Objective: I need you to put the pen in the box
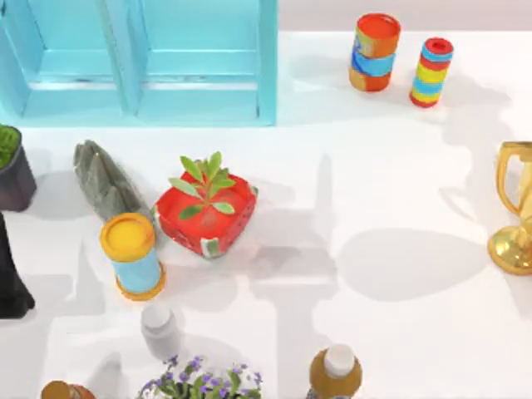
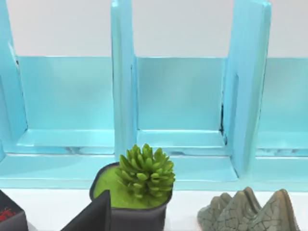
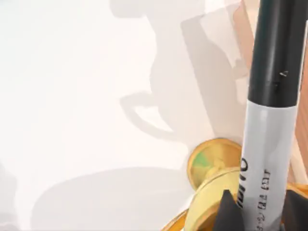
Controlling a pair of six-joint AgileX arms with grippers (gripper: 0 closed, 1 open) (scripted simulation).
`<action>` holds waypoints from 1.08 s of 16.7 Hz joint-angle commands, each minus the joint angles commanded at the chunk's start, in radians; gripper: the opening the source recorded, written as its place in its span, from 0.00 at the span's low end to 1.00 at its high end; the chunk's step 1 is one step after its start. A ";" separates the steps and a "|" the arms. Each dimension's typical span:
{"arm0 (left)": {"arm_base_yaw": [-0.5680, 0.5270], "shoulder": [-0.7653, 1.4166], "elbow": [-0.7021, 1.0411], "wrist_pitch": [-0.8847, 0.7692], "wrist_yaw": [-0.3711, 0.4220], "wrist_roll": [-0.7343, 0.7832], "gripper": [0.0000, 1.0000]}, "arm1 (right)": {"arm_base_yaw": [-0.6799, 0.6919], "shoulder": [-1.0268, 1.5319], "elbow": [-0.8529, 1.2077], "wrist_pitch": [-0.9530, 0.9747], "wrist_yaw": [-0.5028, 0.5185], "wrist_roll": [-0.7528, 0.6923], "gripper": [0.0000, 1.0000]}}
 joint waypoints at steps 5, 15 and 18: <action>0.000 0.000 0.000 0.000 0.000 0.000 1.00 | -0.323 0.007 -0.047 -0.013 0.047 0.373 0.00; 0.000 0.000 0.000 0.000 0.000 0.000 1.00 | -0.598 0.155 -0.202 -0.002 0.013 0.656 0.00; 0.000 0.000 0.000 0.000 0.000 0.000 1.00 | -0.598 0.155 -0.202 -0.002 0.013 0.656 0.00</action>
